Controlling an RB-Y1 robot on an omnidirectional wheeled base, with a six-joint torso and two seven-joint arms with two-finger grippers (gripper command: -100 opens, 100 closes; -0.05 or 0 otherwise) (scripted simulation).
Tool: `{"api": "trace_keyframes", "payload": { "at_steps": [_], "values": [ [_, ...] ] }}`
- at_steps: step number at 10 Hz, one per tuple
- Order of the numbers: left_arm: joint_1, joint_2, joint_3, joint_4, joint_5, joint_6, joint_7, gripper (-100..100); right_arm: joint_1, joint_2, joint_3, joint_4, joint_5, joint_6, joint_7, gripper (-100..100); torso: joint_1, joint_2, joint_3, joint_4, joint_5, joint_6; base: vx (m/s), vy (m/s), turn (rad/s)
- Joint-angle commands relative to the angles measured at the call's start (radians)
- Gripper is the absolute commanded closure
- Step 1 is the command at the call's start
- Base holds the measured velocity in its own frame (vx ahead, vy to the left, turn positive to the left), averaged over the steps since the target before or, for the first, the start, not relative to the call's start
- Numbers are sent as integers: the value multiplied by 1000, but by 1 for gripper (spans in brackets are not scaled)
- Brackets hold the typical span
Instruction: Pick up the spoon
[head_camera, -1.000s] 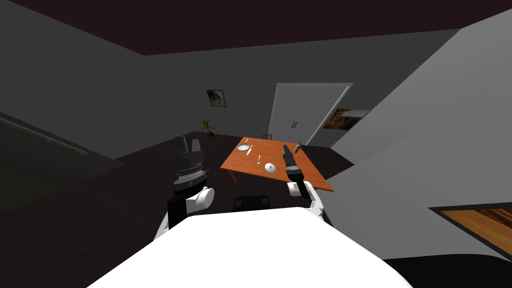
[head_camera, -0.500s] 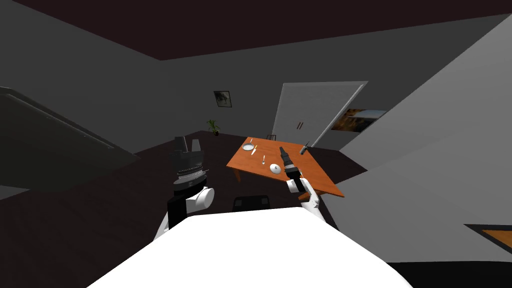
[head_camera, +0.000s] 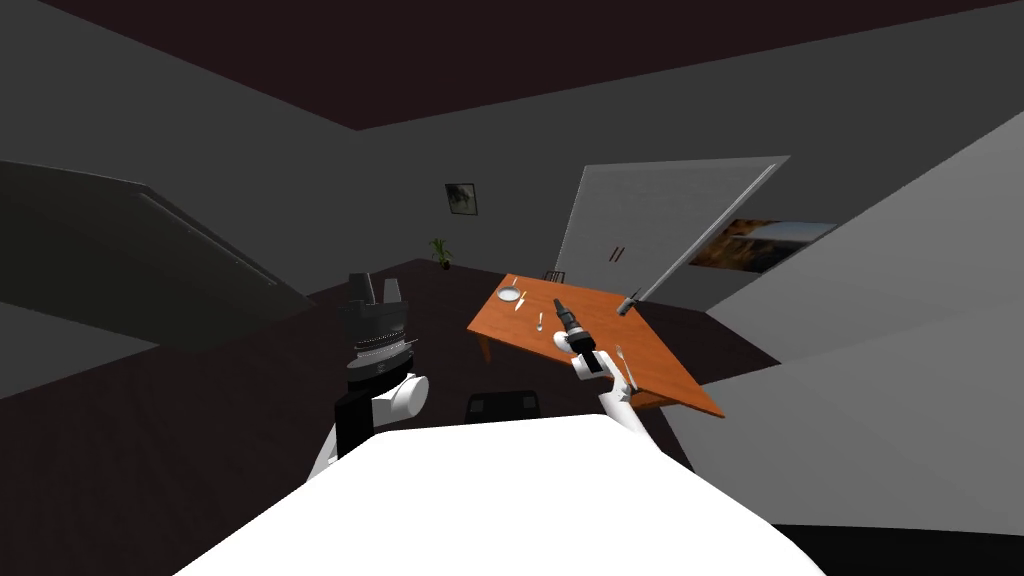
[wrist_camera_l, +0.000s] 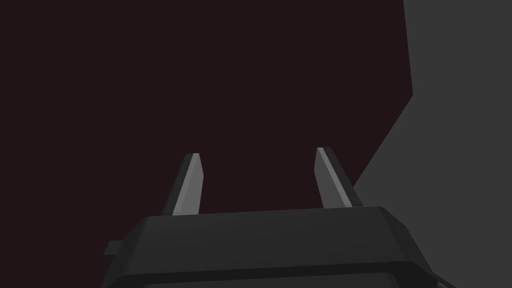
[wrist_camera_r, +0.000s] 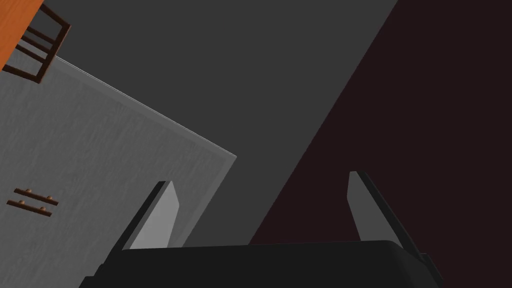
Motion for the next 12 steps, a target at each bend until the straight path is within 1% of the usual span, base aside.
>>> {"api": "trace_keyframes", "payload": {
  "at_steps": [1,2,3,5,6,7,8,9,10,11,12],
  "values": [
    [0,0,0,0,0,0,0,0,-4,-6,6,33,11,26,15,-100,0,0,0,0,0,0,23,81,74],
    [0,0,0,0,0,0,0,0,-21,-21,9,59,24,47,32,-100,-2,0,0,0,0,1,27,78,109],
    [0,0,0,0,0,0,0,0,-21,-21,9,83,24,47,32,-100,-2,-1,0,0,0,0,20,60,77],
    [0,0,0,0,0,0,0,0,-50,-53,17,159,44,91,63,-100,-3,-1,0,0,-1,0,32,76,235],
    [0,0,0,0,0,0,0,0,-50,-53,17,185,44,91,63,-100,-2,-1,-1,0,0,0,29,77,48],
    [0,0,0,0,0,0,0,0,-61,-69,21,218,53,113,77,-100,-2,0,0,0,0,1,14,79,99],
    [0,0,0,0,0,0,0,0,-61,-69,21,236,53,113,77,-100,-2,0,0,0,0,1,23,49,87],
    [0,0,0,0,0,0,0,0,-71,-86,25,267,59,134,89,-100,-4,0,0,0,-1,1,37,49,174],
    [0,0,0,0,0,0,0,0,-71,-86,25,287,59,134,89,-100,-4,-1,0,0,-1,1,35,44,75],
    [0,0,0,0,0,0,0,0,-78,-103,30,326,65,155,100,-100,-5,0,0,0,-1,1,43,57,138],
    [0,0,0,0,0,0,0,0,-78,-103,30,337,65,155,100,-100,-4,-1,-1,0,-1,1,35,44,100]
  ]
}}
